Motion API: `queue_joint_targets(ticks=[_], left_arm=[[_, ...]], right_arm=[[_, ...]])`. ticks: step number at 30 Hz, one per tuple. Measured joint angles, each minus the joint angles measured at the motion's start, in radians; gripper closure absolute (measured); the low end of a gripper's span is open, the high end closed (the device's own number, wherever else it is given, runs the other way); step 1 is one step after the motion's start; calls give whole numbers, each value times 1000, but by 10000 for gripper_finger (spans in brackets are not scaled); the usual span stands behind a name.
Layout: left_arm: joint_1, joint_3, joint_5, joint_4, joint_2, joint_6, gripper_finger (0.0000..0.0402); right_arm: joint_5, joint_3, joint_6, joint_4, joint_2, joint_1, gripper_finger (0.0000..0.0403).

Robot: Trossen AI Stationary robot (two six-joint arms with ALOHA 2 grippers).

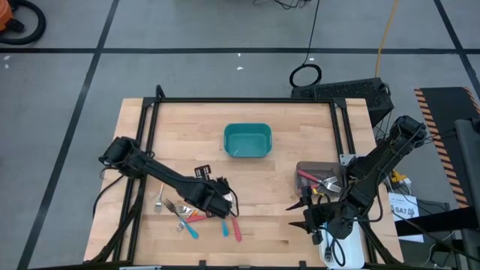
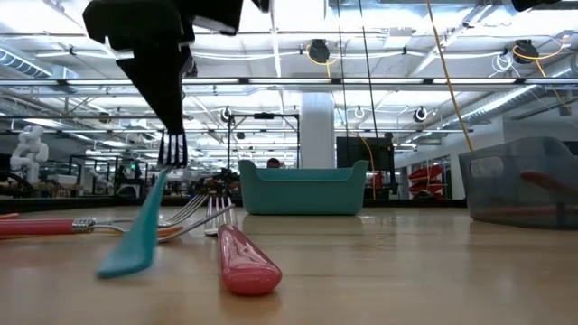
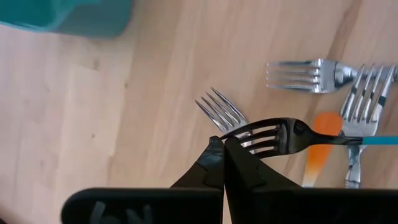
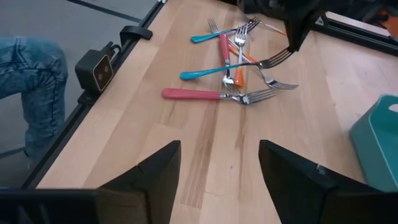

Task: Sort silverware by color (type)
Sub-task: Put the blue fork into the white bin

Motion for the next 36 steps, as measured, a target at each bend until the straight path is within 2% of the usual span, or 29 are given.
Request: queue_joint_targets(ticks=[7,16,27,36], left_arm=[[-29,0,-79,2,-53,-22,401],[-88,0,-190,17,-128,-40,401],[-146,1,-338,63,-169,-56,401],[-192,9,-513,55,-198,-133,401]], right_arm=[[52,0,6,10,15,-8,193],[49,0,4,29,82,-45,193],[48,0,-51,251,183,-112,193],[48,0,-53,261,212,-144,193]])
